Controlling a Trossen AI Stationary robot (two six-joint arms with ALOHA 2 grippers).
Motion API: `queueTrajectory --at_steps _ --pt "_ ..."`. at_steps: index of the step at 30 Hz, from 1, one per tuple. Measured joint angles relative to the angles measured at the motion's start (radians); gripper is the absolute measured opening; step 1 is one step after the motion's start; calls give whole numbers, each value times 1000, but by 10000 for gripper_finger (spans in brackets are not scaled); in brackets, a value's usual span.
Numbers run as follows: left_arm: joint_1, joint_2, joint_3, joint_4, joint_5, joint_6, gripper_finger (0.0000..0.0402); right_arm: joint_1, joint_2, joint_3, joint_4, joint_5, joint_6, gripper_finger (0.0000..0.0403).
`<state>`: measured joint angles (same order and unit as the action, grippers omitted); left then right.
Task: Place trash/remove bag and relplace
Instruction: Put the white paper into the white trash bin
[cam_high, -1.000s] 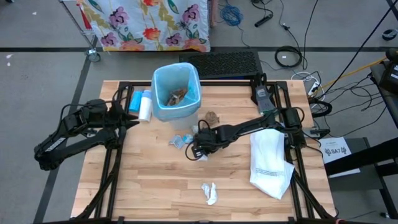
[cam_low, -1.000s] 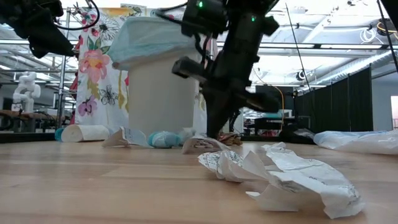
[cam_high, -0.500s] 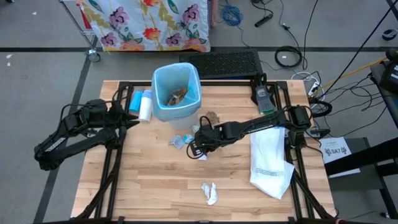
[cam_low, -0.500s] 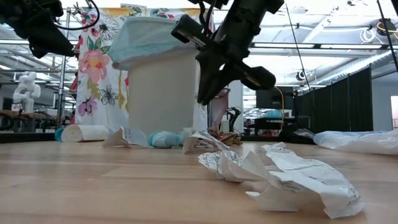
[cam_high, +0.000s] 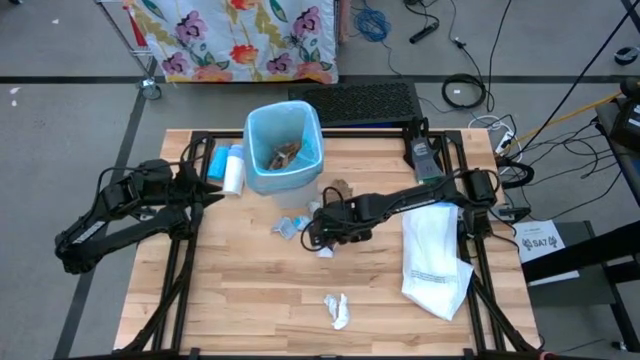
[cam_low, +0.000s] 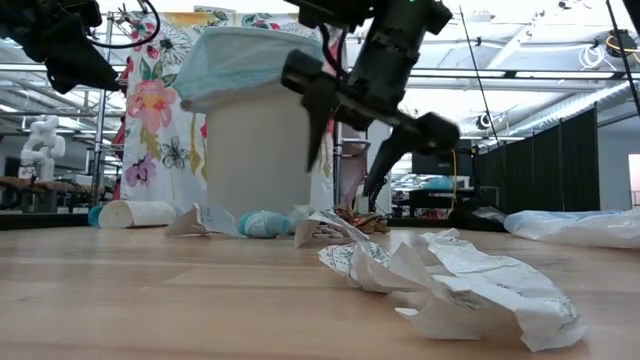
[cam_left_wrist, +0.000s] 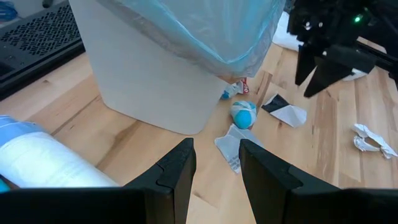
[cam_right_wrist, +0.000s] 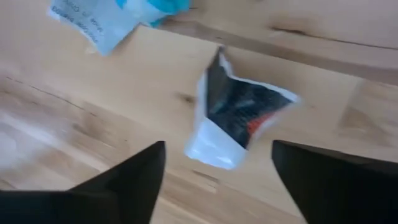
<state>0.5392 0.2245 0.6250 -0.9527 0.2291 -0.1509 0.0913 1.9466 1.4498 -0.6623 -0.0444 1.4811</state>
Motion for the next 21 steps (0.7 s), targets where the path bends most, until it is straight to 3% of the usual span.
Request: queueTrajectory --at_steps 5,11,14,19,21 --pt "0 0 0 0 0 0 130 2 56 0 69 -6 0 344" --pt "0 0 0 -2 0 0 130 -6 131 3 16 -16 62 339" --pt "0 0 0 -2 0 0 130 -7 144 3 5 -20 34 269" --pt "0 0 0 -1 -1 0 130 -6 125 -2 -3 -1 -70 40" --pt "0 0 0 -1 -1 0 130 -6 106 -2 -27 1 -92 20"
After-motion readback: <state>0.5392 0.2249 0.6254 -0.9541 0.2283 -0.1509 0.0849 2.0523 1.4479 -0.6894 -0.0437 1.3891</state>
